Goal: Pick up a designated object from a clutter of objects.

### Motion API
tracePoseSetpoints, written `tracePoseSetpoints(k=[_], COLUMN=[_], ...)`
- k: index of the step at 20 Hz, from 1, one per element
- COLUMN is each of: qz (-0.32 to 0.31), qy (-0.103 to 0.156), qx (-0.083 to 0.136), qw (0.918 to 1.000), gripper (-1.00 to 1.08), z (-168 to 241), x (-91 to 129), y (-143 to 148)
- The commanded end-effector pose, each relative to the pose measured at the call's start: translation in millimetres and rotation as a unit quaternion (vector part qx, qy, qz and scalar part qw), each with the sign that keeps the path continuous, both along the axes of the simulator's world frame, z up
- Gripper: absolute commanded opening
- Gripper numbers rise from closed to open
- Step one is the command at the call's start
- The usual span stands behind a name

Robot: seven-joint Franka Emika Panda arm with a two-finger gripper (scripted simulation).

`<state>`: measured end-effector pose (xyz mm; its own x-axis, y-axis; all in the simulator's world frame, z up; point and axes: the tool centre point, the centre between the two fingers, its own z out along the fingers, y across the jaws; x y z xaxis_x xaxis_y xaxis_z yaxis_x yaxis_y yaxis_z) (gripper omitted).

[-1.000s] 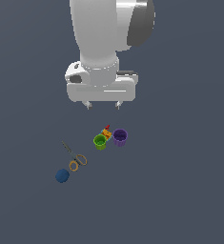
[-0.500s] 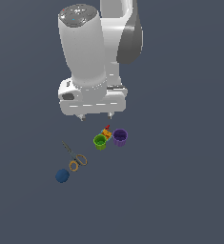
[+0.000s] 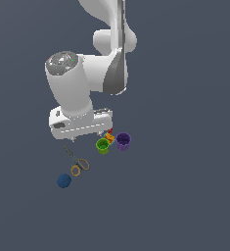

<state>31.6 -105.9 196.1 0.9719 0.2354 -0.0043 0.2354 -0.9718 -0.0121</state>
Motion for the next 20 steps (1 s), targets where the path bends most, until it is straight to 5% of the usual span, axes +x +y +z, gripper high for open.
tracePoseSetpoints(k=[1, 20], qz=[0.022, 0.137], qy=[-0.001, -0.004], qx=[-0.001, -0.005], qw=[0.9998, 0.9906], gripper=[1.00, 1.00], z=[-20, -133], x=[3, -3], y=[-14, -88])
